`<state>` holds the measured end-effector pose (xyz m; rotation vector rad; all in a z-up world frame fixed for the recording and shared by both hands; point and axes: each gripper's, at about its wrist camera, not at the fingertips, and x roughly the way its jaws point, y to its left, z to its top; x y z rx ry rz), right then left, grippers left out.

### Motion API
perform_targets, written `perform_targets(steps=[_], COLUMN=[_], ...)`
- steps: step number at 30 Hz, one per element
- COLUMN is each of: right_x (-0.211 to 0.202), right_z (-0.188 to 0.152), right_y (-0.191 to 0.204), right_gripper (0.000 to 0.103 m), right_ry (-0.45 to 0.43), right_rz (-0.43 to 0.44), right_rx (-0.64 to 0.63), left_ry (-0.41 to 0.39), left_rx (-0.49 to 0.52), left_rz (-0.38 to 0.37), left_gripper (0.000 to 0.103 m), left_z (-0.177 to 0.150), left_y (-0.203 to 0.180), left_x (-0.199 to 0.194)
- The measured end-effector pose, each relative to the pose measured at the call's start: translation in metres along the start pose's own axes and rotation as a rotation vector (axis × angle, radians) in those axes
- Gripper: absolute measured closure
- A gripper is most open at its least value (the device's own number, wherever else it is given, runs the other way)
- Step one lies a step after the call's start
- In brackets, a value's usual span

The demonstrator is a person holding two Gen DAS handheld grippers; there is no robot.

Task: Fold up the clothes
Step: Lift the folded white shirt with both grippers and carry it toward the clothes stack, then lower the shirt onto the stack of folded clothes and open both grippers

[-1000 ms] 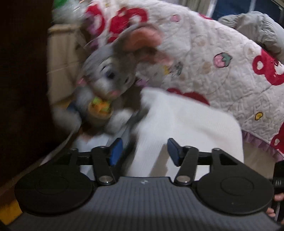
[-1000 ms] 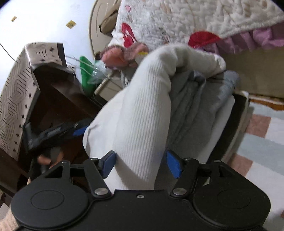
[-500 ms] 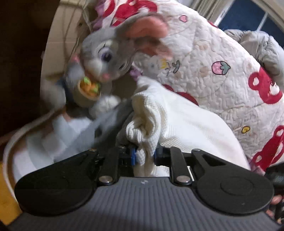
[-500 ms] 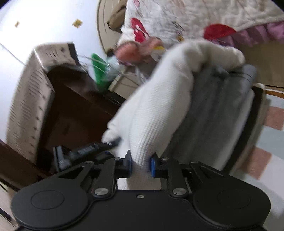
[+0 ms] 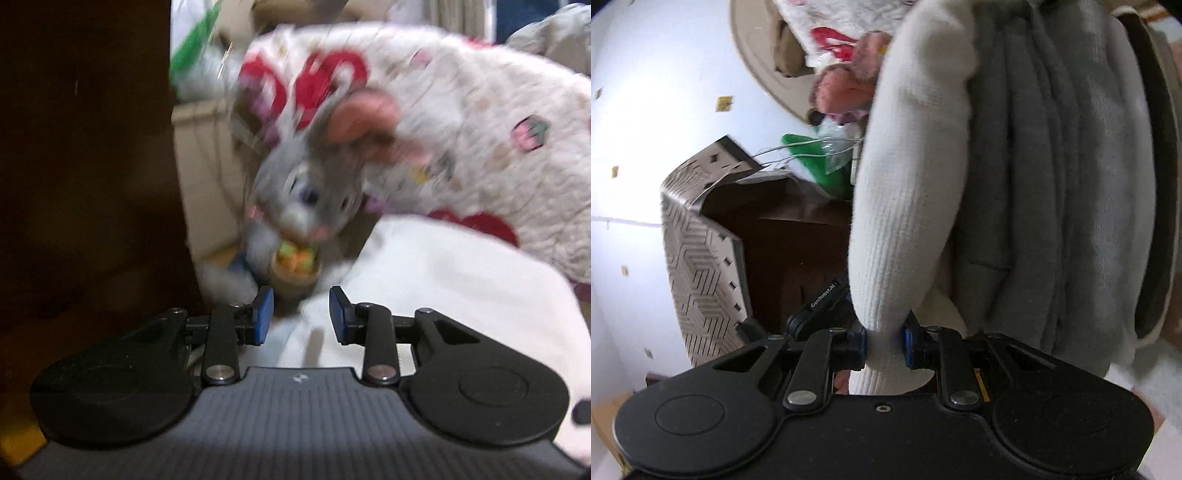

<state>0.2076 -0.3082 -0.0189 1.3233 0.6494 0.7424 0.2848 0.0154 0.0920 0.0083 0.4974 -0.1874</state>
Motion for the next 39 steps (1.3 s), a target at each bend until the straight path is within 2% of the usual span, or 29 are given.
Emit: perform_targets(steps=[1,3,4,6,8,10,11,13,14,15,16,18,19,20,22,24,25,26,27,28,29,30,31,32,34,36,37,38,39], right_x=[0.0,0.004,0.008,0.02,0.026,0.028,0.024,0.014,0.005,-0.008,-0.021,-0.055,-0.071,-0.079,-0.083,-0.073,-0.063,-0.05,-0.037,-0.029,-0.027,-0.024,-0.022,-0.02,-0.015,-0.011,-0.009,-0.004,0.002], right_z=[0.001,0.002,0.001,-0.006,-0.015,-0.023,-0.026,-0.033,-0.03,-0.023,-0.016,0.008,0.023,0.036,0.062,0.082,0.091,0.099,0.107,0.112,0.113,0.114,0.115,0.116,0.118,0.12,0.121,0.122,0.123], right_y=[0.01,0.031,0.041,0.046,0.035,0.024,0.026,0.03,0.034,0.036,0.038,0.029,0.023,0.019,0.01,0.003,0.001,0.001,0.001,0.002,0.005,0.009,0.013,0.016,0.023,0.03,0.034,0.033,0.029], right_gripper=[0.082,0.082,0.082,0.082,0.082,0.079,0.075,0.06,0.059,0.059,0.053,0.043,0.041,0.039,0.033,0.03,0.028,0.027,0.02,0.021,0.028,0.059,0.076,0.084,0.088,0.088,0.084,0.075,0.057], right_ry=[-0.012,-0.019,-0.009,0.049,0.078,0.095,0.094,0.092,0.076,0.038,0.0,-0.135,-0.212,-0.25,-0.285,-0.31,-0.315,-0.313,-0.311,-0.313,-0.321,-0.329,-0.337,-0.345,-0.36,-0.374,-0.381,-0.375,-0.367], right_rz=[0.012,0.028,0.03,0.003,-0.07,-0.157,-0.206,-0.289,-0.286,-0.256,-0.225,-0.175,-0.18,-0.193,-0.196,-0.232,-0.279,-0.356,-0.433,-0.488,-0.512,-0.537,-0.561,-0.585,-0.633,-0.68,-0.703,-0.77,-0.906], right_rx=[-0.039,-0.114,-0.148,-0.189,-0.199,-0.237,-0.305,-0.435,-0.462,-0.45,-0.438,-0.323,-0.259,-0.222,-0.167,-0.145,-0.165,-0.215,-0.264,-0.317,-0.372,-0.427,-0.482,-0.537,-0.648,-0.759,-0.815,-0.85,-0.848], left_ry=[-0.043,-0.079,-0.026,0.081,0.174,0.221,0.24,0.212,0.207,0.202,0.199,0.204,0.207,0.21,0.215,0.221,0.224,0.226,0.222,0.219,0.22,0.224,0.229,0.233,0.23,0.224,0.221,0.218,0.214], left_rx=[0.016,0.034,0.031,0.025,0.026,0.105,0.137,0.094,0.074,0.082,0.091,0.104,0.099,0.096,0.097,0.098,0.099,0.101,0.109,0.123,0.139,0.144,0.144,0.144,0.141,0.148,0.151,0.159,0.177], left_rz=[-0.014,-0.135,-0.217,-0.371,-0.369,-0.338,-0.324,-0.327,-0.331,-0.33,-0.329,-0.331,-0.335,-0.339,-0.336,-0.332,-0.33,-0.328,-0.318,-0.31,-0.303,-0.297,-0.292,-0.287,-0.283,-0.267,-0.258,-0.25,-0.241], left_gripper=[0.071,0.068,0.061,0.06,0.063,0.062,0.062,0.062,0.062,0.062,0.062,0.062,0.062,0.062,0.062,0.062,0.062,0.062,0.062,0.062,0.062,0.062,0.062,0.062,0.062,0.062,0.062,0.062,0.062], left_z=[0.002,0.012,0.015,0.019,0.004,-0.021,-0.033,-0.046,-0.047,-0.047,-0.046,-0.046,-0.046,-0.047,-0.047,-0.048,-0.049,-0.049,-0.05,-0.05,-0.049,-0.048,-0.047,-0.046,-0.046,-0.046,-0.045,-0.044,-0.041], left_y=[-0.002,-0.01,-0.015,-0.025,-0.037,-0.051,-0.056,-0.056,-0.056,-0.057,-0.057,-0.058,-0.058,-0.058,-0.06,-0.061,-0.062,-0.063,-0.065,-0.068,-0.07,-0.072,-0.073,-0.074,-0.078,-0.083,-0.086,-0.089,-0.092], left_x=[-0.007,-0.01,-0.002,0.015,0.036,0.048,0.054,0.052,0.051,0.051,0.051,0.053,0.055,0.056,0.057,0.058,0.059,0.059,0.058,0.058,0.058,0.058,0.058,0.058,0.059,0.06,0.06,0.059,0.056])
